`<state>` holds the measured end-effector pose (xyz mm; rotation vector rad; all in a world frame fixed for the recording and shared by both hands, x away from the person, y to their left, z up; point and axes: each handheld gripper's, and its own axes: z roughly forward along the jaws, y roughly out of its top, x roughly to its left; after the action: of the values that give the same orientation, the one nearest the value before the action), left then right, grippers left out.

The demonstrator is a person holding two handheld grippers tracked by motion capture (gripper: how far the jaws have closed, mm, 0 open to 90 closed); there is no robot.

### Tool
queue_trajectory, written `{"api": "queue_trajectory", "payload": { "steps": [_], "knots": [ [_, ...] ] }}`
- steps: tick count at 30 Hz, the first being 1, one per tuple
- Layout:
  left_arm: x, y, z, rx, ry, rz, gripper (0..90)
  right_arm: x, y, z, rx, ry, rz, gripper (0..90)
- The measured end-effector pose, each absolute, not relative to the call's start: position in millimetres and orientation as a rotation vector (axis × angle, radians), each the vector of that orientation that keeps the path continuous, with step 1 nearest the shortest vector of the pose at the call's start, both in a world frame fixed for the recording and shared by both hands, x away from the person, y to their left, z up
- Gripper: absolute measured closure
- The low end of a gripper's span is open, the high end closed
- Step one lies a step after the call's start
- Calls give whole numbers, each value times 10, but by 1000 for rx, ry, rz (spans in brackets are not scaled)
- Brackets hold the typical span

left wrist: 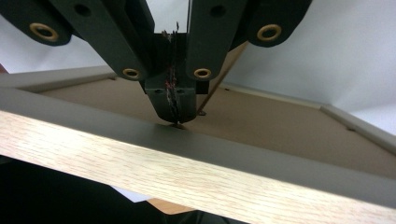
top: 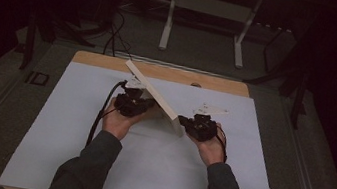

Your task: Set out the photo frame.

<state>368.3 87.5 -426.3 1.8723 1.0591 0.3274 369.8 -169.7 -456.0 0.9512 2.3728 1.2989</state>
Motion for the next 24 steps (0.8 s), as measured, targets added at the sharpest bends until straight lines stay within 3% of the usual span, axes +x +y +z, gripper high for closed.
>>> {"api": "queue_trajectory", "payload": {
  "steps": [24],
  "knots": [
    [3689, 876, -4236, 1893, 1023, 325, 900, 3580, -1584, -4558, 845, 2433, 1312, 899]
  ]
}}
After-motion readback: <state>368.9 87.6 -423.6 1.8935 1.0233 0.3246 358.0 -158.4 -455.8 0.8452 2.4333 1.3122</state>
